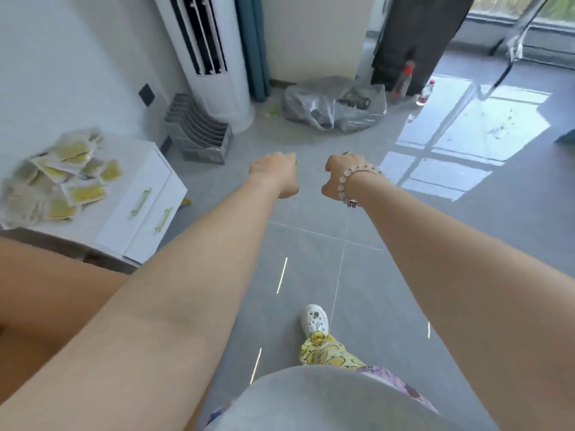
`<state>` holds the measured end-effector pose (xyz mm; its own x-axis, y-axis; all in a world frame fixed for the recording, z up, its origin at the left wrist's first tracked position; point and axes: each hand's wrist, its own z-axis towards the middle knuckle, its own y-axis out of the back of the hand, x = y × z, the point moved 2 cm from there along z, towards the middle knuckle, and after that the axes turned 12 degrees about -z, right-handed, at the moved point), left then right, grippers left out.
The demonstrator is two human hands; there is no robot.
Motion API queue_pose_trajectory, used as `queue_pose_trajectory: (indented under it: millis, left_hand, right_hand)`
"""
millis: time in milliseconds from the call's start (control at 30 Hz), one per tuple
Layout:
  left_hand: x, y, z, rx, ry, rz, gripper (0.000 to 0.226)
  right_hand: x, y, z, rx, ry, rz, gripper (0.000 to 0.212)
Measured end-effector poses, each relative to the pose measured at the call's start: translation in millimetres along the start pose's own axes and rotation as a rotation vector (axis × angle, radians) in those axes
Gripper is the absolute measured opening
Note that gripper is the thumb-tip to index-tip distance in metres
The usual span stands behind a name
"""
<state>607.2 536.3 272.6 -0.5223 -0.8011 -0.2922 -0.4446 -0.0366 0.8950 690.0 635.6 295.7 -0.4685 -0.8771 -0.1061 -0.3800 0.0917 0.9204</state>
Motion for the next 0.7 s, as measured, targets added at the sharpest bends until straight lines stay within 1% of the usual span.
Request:
queue_pose_trajectory:
  millis: [100,200,333,433,567,700]
  left_hand:
    - [29.5,33.4,36.4,-0.037,0.086,-0.052,0.048]
    - [80.5,55.2,57.6,-0.082,0.210,-0.119,0.045]
    - [164.0,69.0,58.5,-0.069,0.410,-0.157,0.043]
    - [233.2,79.1,62.1,-0.111,0.548,-0.228,0.045]
    - [305.7,88.3,79.6,-0.124,0.636,-0.266,0.053]
    - [371.1,111.8,101.9,-0.149,0.707,-0.315,0.053]
  right_hand:
    - [26.7,33.1,55.8,0.017,0.090,-0.008,0.041]
    - [70.5,60.8,103.6,0.010,0.195,-0.047,0.042]
    - [155.1,76.9,145.3,0.037,0.381,-0.114,0.043]
    - [224.1,80.0,173.5,0.035,0.534,-0.183,0.042]
    - [298.7,90.0,211.5,0.041,0.625,-0.240,0.041]
    - [362.0,107.1,246.2,0.022,0.686,-0.318,0.043]
